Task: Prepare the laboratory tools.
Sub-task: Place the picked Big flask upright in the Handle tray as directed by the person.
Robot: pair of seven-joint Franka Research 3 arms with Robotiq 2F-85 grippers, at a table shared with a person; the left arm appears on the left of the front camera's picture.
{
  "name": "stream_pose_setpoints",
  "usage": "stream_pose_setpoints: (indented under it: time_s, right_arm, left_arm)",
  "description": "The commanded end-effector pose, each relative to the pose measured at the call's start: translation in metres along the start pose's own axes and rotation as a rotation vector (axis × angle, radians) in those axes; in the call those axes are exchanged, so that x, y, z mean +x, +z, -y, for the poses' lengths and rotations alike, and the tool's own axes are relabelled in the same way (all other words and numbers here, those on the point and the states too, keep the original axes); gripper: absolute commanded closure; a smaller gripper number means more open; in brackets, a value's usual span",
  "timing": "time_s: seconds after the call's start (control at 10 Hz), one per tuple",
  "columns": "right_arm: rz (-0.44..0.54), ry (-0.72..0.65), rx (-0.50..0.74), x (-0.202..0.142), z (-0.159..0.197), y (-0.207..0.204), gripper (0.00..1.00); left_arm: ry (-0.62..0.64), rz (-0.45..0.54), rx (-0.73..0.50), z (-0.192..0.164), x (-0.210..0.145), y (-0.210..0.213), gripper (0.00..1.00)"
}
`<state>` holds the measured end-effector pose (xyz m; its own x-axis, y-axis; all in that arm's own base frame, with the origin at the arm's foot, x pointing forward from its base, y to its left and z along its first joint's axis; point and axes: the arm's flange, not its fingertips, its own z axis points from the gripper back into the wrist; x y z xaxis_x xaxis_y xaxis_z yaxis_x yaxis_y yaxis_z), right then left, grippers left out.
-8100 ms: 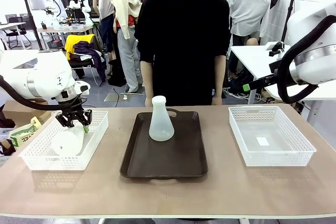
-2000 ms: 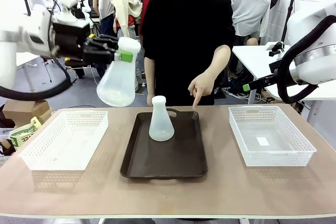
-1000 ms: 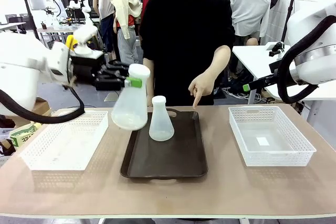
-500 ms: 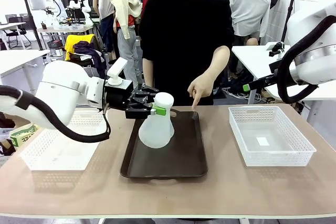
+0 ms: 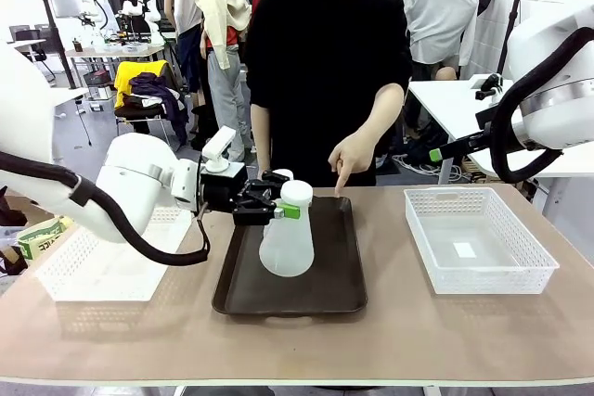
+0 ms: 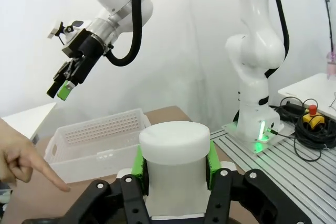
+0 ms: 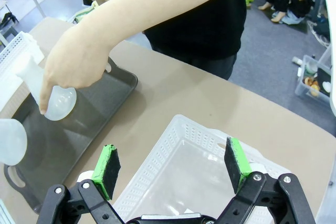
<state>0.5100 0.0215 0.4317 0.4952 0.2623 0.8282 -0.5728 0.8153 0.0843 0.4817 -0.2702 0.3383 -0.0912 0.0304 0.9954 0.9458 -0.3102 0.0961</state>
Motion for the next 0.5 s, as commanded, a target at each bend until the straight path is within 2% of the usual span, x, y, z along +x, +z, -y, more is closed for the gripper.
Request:
stream_pose_setpoints:
  time_s: [0.0, 0.2, 0.4]
  right_arm:
    - [-0.008, 0.004, -0.002, 0.0, 0.001, 0.001, 0.0]
    - [-0.008, 0.004, -0.002, 0.0, 0.001, 0.001, 0.0]
    - [-0.008, 0.004, -0.002, 0.0, 0.001, 0.001, 0.0]
  left_arm:
    - [-0.008, 0.055, 0.003, -0.013, -0.009, 0.006, 1.0]
    - [0.028, 0.068, -0.001, -0.015, -0.03, 0.01, 1.0]
    - [0.031, 0.052, 0.006, -0.016, -0.036, 0.014, 1.0]
